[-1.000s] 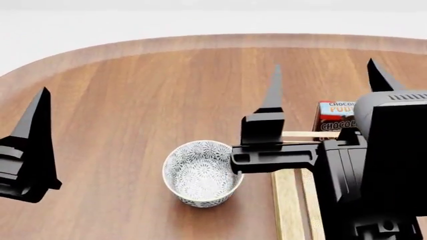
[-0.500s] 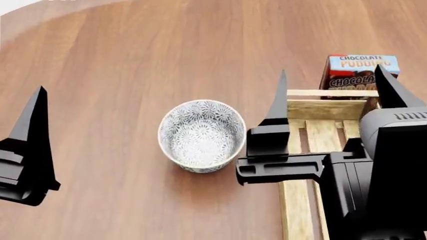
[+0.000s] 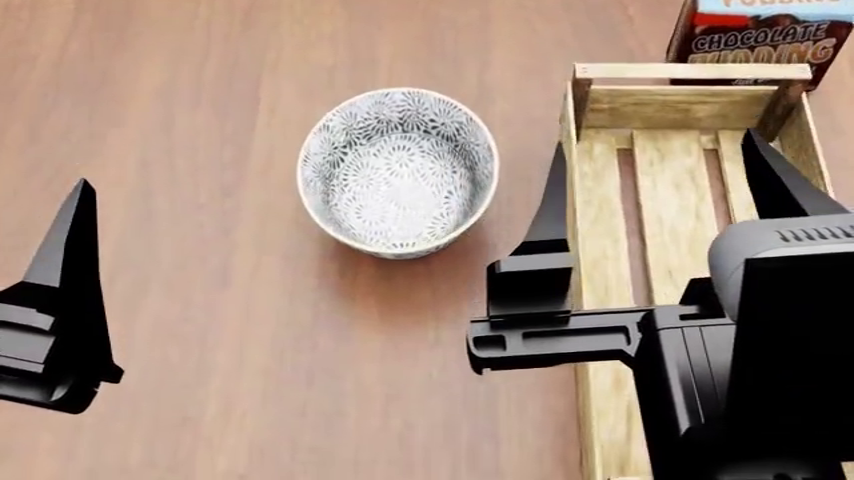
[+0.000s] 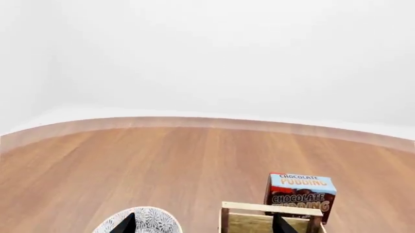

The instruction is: Pick up the bowl on the left and put it in the tray.

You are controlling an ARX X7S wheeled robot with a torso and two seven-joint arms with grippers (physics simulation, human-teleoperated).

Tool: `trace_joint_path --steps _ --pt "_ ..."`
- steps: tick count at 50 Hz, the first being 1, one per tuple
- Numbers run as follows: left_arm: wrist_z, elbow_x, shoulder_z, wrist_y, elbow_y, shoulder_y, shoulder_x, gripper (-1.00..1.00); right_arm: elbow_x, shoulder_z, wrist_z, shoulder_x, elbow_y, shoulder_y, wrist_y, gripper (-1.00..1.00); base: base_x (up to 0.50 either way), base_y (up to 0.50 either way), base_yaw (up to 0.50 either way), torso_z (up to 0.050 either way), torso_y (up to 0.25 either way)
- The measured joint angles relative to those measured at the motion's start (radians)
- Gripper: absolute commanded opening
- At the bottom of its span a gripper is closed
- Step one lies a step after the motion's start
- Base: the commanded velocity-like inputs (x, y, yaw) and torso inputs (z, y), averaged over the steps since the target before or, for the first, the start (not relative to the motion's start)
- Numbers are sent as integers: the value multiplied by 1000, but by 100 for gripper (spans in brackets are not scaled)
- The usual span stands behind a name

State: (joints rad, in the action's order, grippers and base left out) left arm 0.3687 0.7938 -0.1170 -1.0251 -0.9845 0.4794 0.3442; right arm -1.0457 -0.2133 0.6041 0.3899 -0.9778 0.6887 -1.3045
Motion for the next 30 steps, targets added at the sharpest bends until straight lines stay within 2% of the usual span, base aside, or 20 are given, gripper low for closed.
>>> trace_joint_path --steps 30 --pt "21 -15 31 54 27 -27 24 100 -9 32 24 26 20 -22 50 100 0 0 0 8 -250"
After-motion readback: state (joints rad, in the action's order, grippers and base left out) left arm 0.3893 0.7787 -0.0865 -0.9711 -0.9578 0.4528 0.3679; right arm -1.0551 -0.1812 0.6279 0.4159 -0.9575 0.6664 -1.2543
